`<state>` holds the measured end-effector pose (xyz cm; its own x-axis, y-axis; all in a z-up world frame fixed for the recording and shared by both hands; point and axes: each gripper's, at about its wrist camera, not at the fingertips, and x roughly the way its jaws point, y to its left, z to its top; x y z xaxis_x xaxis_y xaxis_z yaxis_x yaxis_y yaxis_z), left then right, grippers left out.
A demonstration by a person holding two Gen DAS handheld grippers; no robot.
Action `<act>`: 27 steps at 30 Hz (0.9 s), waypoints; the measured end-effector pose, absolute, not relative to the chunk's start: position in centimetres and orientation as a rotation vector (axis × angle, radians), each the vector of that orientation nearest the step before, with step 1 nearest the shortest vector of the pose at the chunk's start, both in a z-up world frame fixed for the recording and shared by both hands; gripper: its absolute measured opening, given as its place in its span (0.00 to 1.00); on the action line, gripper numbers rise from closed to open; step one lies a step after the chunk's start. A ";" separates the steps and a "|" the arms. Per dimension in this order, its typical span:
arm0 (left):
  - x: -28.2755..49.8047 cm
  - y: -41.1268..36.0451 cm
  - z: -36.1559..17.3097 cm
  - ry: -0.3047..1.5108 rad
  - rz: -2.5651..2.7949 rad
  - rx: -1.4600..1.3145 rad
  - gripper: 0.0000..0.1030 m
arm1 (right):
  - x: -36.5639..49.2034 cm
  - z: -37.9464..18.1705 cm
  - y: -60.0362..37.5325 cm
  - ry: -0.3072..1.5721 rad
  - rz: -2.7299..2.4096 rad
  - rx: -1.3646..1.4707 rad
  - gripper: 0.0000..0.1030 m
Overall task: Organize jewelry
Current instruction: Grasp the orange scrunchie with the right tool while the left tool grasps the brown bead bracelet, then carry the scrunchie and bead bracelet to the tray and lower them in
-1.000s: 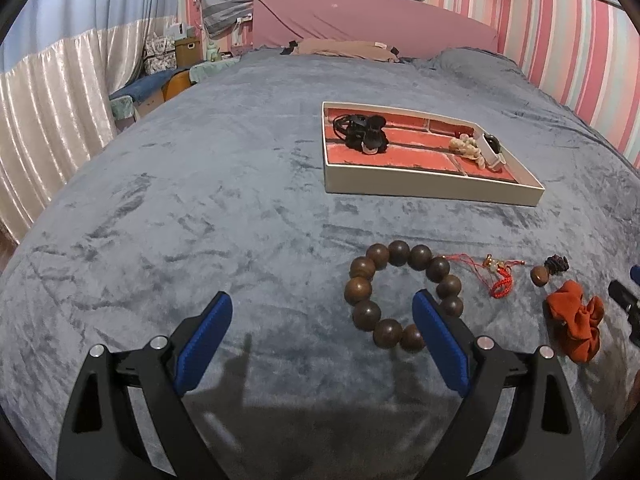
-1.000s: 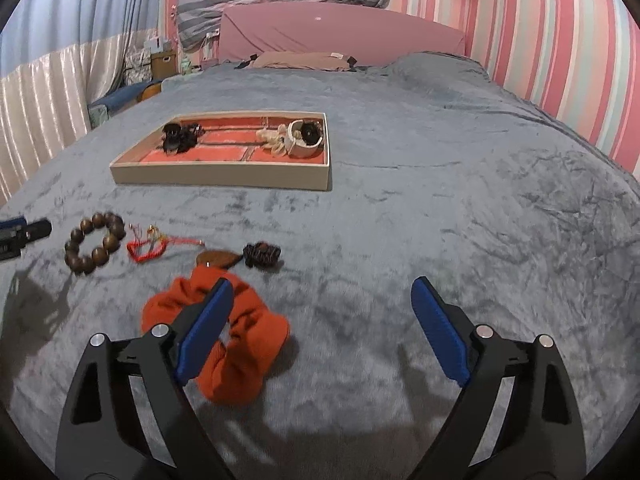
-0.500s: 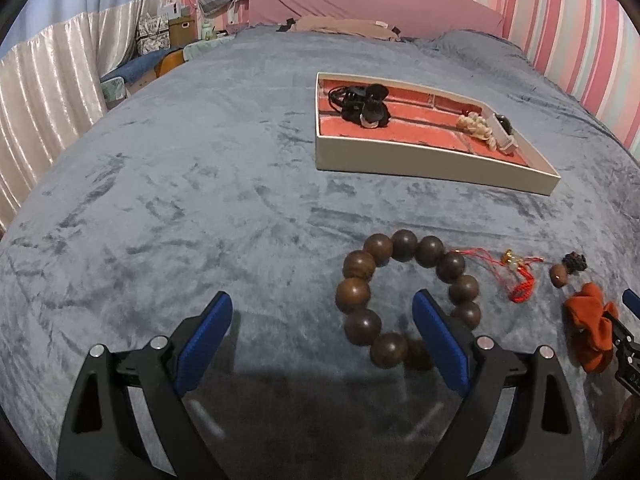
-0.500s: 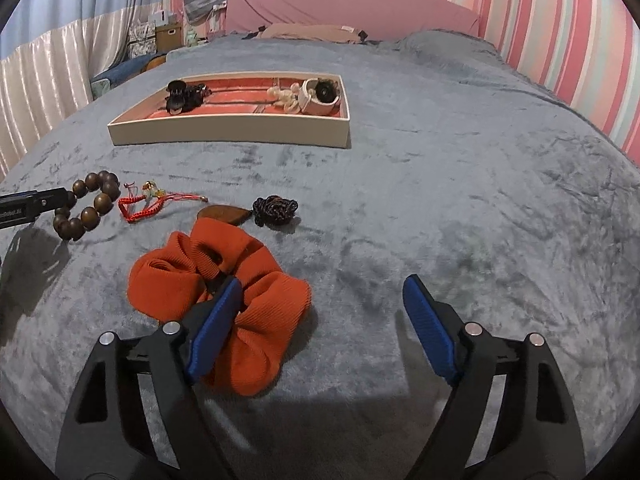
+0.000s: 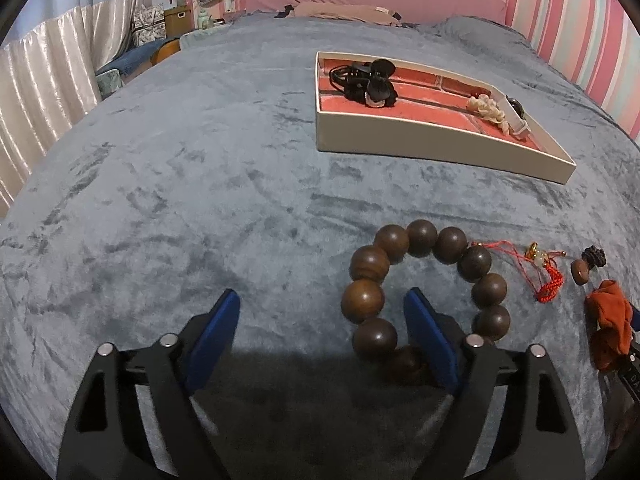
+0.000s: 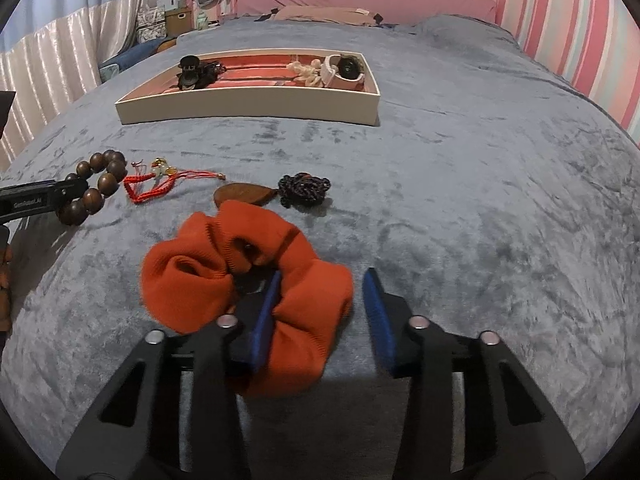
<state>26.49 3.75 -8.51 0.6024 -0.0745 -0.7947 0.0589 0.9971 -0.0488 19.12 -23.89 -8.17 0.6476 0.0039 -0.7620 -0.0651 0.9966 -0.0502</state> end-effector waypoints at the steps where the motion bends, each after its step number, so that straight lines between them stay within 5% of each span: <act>1: 26.4 3.9 -8.5 0.917 -0.079 -0.021 0.73 | 19.1 -8.1 -23.9 0.866 0.045 -0.070 0.31; 15: 26.0 4.4 -8.3 0.900 -0.120 -0.052 0.23 | 18.7 -7.4 -23.4 0.839 0.047 -0.073 0.16; 27: 25.0 4.7 -7.0 0.856 -0.137 -0.073 0.20 | 17.9 -5.2 -24.6 0.763 0.032 -0.036 0.14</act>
